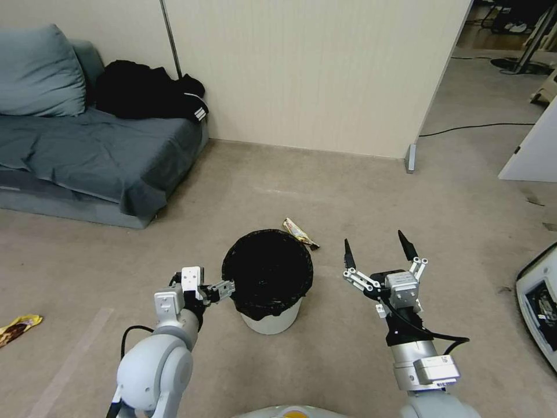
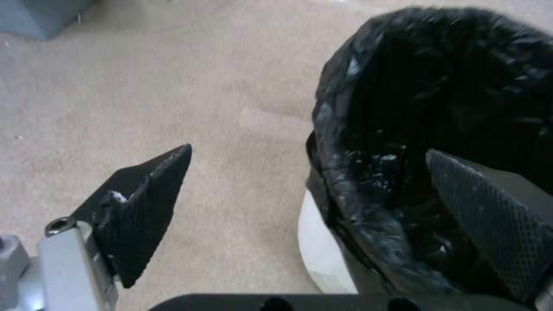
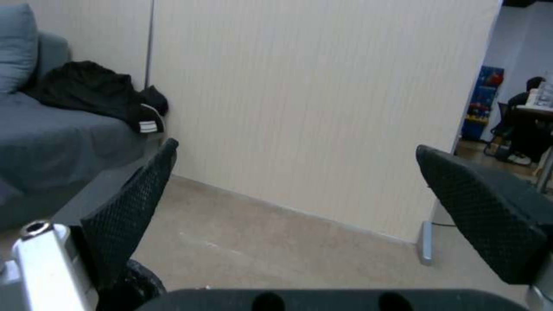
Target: Pick up the trash bin, then pick up the garbage from the floor and place it into the trash bin.
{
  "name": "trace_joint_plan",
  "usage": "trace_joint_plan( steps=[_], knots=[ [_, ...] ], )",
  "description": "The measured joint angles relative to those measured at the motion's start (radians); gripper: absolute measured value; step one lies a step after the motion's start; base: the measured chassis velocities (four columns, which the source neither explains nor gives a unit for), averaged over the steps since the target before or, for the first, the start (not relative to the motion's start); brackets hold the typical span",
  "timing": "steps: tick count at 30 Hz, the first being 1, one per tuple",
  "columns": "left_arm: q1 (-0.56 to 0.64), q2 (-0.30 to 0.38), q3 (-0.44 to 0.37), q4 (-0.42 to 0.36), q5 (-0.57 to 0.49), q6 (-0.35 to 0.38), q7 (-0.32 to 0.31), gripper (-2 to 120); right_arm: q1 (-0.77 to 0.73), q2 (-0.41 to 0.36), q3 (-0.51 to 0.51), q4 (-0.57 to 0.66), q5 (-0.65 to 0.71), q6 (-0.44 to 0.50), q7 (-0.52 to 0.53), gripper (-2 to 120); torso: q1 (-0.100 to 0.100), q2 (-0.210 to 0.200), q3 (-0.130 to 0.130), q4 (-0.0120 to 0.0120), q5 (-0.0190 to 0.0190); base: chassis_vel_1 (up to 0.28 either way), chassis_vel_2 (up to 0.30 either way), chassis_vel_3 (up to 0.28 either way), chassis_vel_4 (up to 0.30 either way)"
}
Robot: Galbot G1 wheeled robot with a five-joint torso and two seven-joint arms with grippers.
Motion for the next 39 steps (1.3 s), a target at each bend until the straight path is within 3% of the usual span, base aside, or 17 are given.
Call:
trace_joint_plan(
  steps=[8, 23, 25, 27, 29, 33, 36, 39],
  knots=[
    [-0.057, -0.027, 0.007, 0.11, -0.022, -0.009, -0.002, 99, 0.005, 0.001, -0.002, -0.015, -0.002, 0.01, -0.016, 100, 0.0, 0.0, 0.0, 0.0, 0.0, 0.0, 0.0, 0.0, 0.0],
    [-0.127, -0.063, 0.029, 0.211, -0.057, -0.01, -0.026, 92, 0.005, 0.004, -0.005, -0.035, -0.01, 0.025, -0.032, 100, 0.0, 0.0, 0.0, 0.0, 0.0, 0.0, 0.0, 0.0, 0.0],
    [-0.138, -0.073, 0.032, 0.226, -0.063, -0.014, -0.044, 81, 0.004, 0.009, -0.009, -0.035, -0.014, 0.025, -0.033, 100, 0.0, 0.0, 0.0, 0.0002, 0.0004, 0.0, 0.0, 0.0, 0.0],
    [-0.14, -0.074, 0.033, 0.227, -0.064, -0.014, -0.046, 79, 0.004, 0.01, -0.009, -0.036, -0.016, 0.025, -0.033, 100, 0.0, 0.0, 0.0, 0.0002, 0.0004, 0.0, 0.0, 0.0, 0.0],
    [-0.144, -0.079, 0.034, 0.232, -0.071, -0.014, -0.053, 68, 0.004, 0.012, -0.009, -0.039, -0.029, 0.029, -0.034, 100, 0.0, 0.0, 0.0, 0.0002, 0.0004, 0.0, 0.0, 0.0, 0.0],
    [-0.144, -0.082, 0.034, 0.235, -0.073, -0.015, -0.054, 59, 0.006, 0.015, -0.007, -0.041, -0.037, 0.031, -0.033, 100, 0.0, 0.0, 0.0, 0.0002, 0.0003, 0.0, 0.0, 0.0, 0.0],
    [-0.142, -0.089, 0.035, 0.244, -0.074, -0.018, -0.055, 42, 0.006, 0.017, -0.003, -0.037, -0.066, 0.024, -0.028, 100, 0.0, 0.0, 0.0, 0.0002, 0.0006, 0.0, 0.0, 0.0, 0.0],
    [-0.14, -0.093, 0.035, 0.247, -0.073, -0.019, -0.055, 36, 0.008, 0.018, -0.002, -0.037, -0.082, 0.025, -0.027, 100, 0.0, 0.0, 0.0, 0.0002, 0.0006, 0.0, 0.0, 0.0, 0.0]
  ],
)
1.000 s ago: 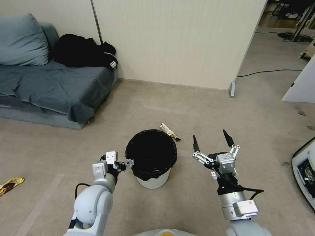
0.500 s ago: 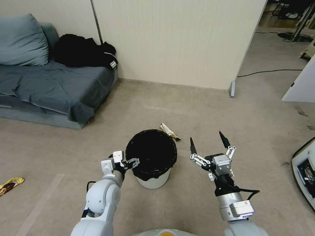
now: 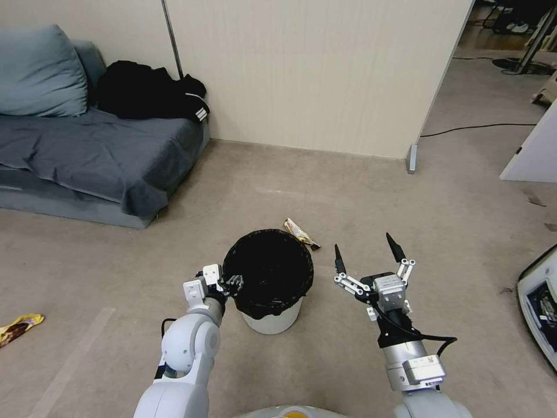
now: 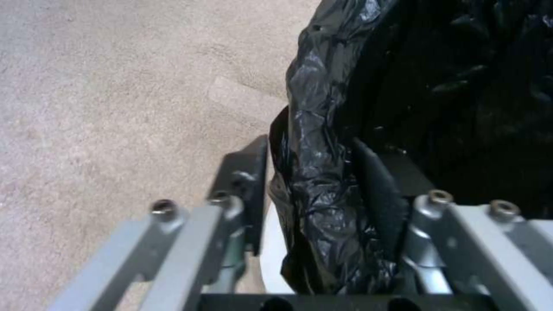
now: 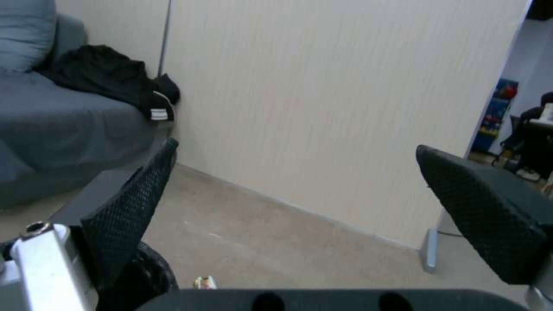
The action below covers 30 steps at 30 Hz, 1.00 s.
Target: Pick up the trash bin, then pick up the garbage from the floor and place it into the trash bin.
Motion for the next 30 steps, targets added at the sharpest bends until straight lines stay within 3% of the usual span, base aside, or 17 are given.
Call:
trace_joint_plan(
  steps=[6, 10, 16, 24, 28, 30],
  knots=[
    [0.015, -0.009, 0.002, 0.001, 0.005, -0.001, -0.006, 11, 0.009, 0.003, 0.011, -0.002, -0.03, 0.031, -0.011, 100, 0.0, 0.0, 0.0, 0.0, 0.0, 0.0, 0.0, 0.0, 0.0],
    [0.028, -0.014, 0.002, 0.001, 0.011, -0.001, -0.009, 3, 0.013, 0.006, 0.003, -0.002, -0.017, 0.039, -0.013, 100, 0.0, 0.0, 0.0, 0.0001, 0.0, 0.0, 0.0, 0.0, 0.0],
    [0.047, -0.017, 0.003, -0.003, 0.017, -0.002, -0.013, 3, 0.016, 0.008, -0.003, 0.001, -0.002, 0.04, -0.003, 100, 0.0, 0.0, 0.0, 0.0001, 0.0001, 0.0, 0.0, 0.0, 0.0],
    [0.108, -0.009, 0.004, -0.078, 0.037, -0.006, -0.033, 3, 0.025, 0.01, -0.011, 0.005, 0.012, 0.038, 0.042, 100, 0.0, 0.0, 0.0, -0.0004, -0.0024, 0.0, 0.0, 0.0, 0.0],
    [0.145, 0.004, -0.004, -0.144, 0.04, -0.007, -0.044, 2, 0.033, 0.01, -0.017, 0.001, 0.014, 0.039, 0.055, 100, 0.0, 0.0, 0.001, -0.0009, -0.0028, 0.0, 0.0, 0.0, 0.0],
    [0.182, 0.019, -0.018, -0.231, 0.057, -0.018, -0.054, 0, 0.041, 0.007, -0.023, -0.004, 0.012, 0.039, 0.063, 100, 0.0, 0.0, 0.001, -0.0003, -0.0018, 0.0, 0.0, 0.0, 0.0]
  ],
)
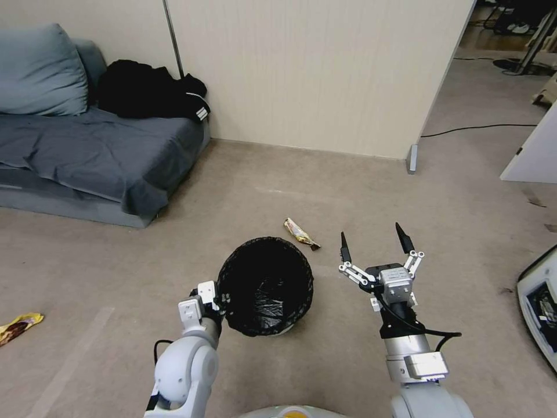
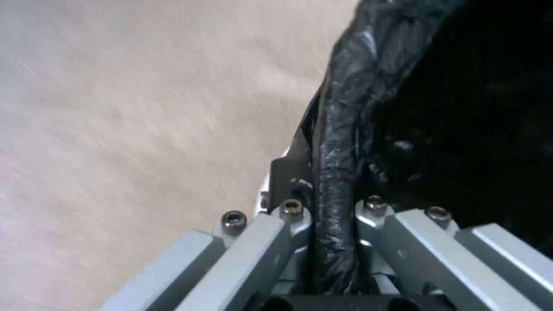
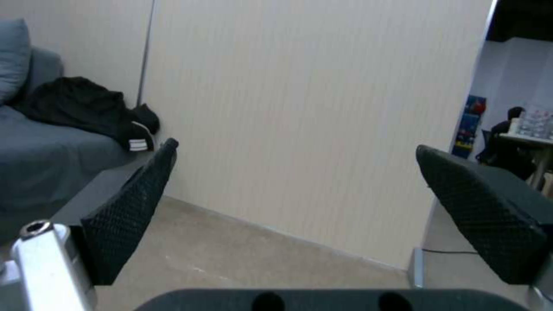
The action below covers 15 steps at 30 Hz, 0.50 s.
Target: Pick up the trash bin, then pick up the garbage from the floor and place it into the trash bin.
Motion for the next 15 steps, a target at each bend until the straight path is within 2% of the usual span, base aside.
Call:
trace_joint_plan(
  steps=[2, 4, 6, 8, 15],
  knots=[
    [0.01, 0.004, -0.003, -0.024, 0.006, -0.005, 0.0, 0, 0.001, -0.001, -0.002, -0.001, -0.001, 0.0, 0.0, 100, 0.0, 0.0, 0.0, -0.0001, 0.0002, 0.0, 0.0, 0.0, 0.0],
    [0.051, 0.02, -0.012, -0.125, 0.027, -0.016, -0.001, 0, 0.008, -0.009, -0.013, -0.007, -0.002, 0.003, 0.0, 100, 0.0, 0.0, 0.0, -0.0002, 0.0005, 0.0, 0.0, 0.0, 0.0],
    [0.062, 0.024, -0.014, -0.148, 0.033, -0.017, -0.003, 0, 0.009, -0.011, -0.015, -0.008, -0.002, 0.004, 0.0, 100, 0.0, 0.0, 0.0, -0.0001, 0.0007, 0.0, 0.0, 0.0, 0.0],
    [0.102, 0.038, -0.022, -0.22, 0.055, -0.017, -0.023, 0, 0.017, -0.02, -0.019, -0.015, 0.0, 0.006, 0.001, 100, 0.0, 0.0, 0.0, 0.0001, 0.001, 0.0, 0.0, 0.0, 0.0],
    [0.181, 0.066, -0.016, -0.329, 0.113, -0.01, -0.056, 0, 0.007, -0.025, -0.011, -0.02, 0.012, 0.026, -0.013, 100, 0.0, 0.0, 0.0, 0.0002, 0.0011, 0.0, 0.0, 0.0, 0.0]
  ],
)
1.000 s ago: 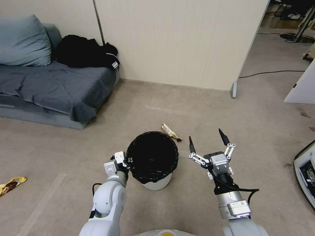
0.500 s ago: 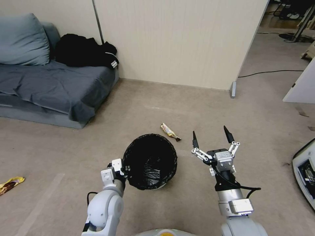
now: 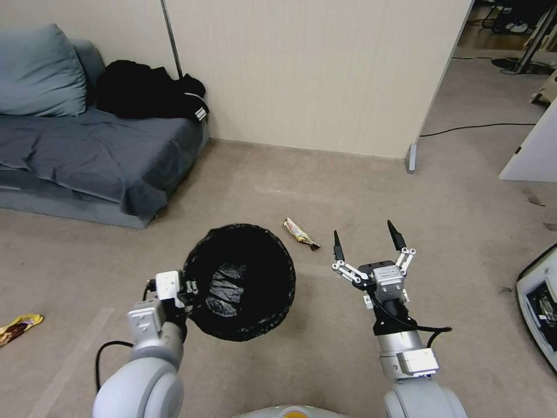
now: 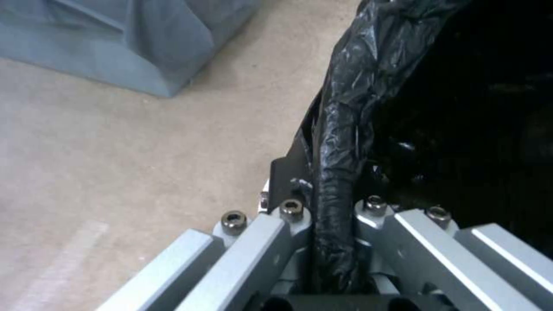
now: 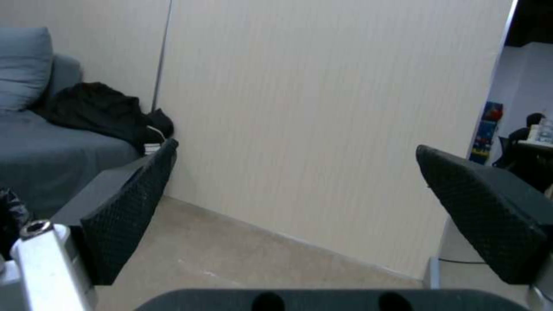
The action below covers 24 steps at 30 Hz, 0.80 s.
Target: Pick up the trash bin, then pick up the garbage from the floor and place it into the trash bin.
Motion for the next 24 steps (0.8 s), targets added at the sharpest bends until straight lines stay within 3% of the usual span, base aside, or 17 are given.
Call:
trace_joint_plan(
  steps=[3, 11, 24],
  knots=[
    [0.056, 0.011, 0.007, -0.039, 0.053, -0.007, -0.002, 0, -0.006, 0.003, 0.003, 0.0, 0.004, 0.01, -0.015, 100, 0.0, 0.0, 0.0, -0.0002, 0.0002, 0.0, 0.0, 0.0, 0.0],
    [0.112, -0.019, 0.031, -0.039, 0.138, -0.066, -0.004, 0, -0.014, 0.017, 0.007, -0.005, 0.005, 0.018, -0.036, 100, 0.0, 0.0, 0.0, -0.0002, 0.0002, 0.0, 0.0, 0.0, 0.0],
    [0.142, -0.047, 0.043, -0.039, 0.174, -0.131, 0.0, 0, -0.019, 0.029, 0.005, -0.031, 0.014, 0.043, -0.063, 100, 0.0, 0.0, 0.0, 0.0, 0.0, -0.004, 0.004, 0.004, -0.001]
  ],
)
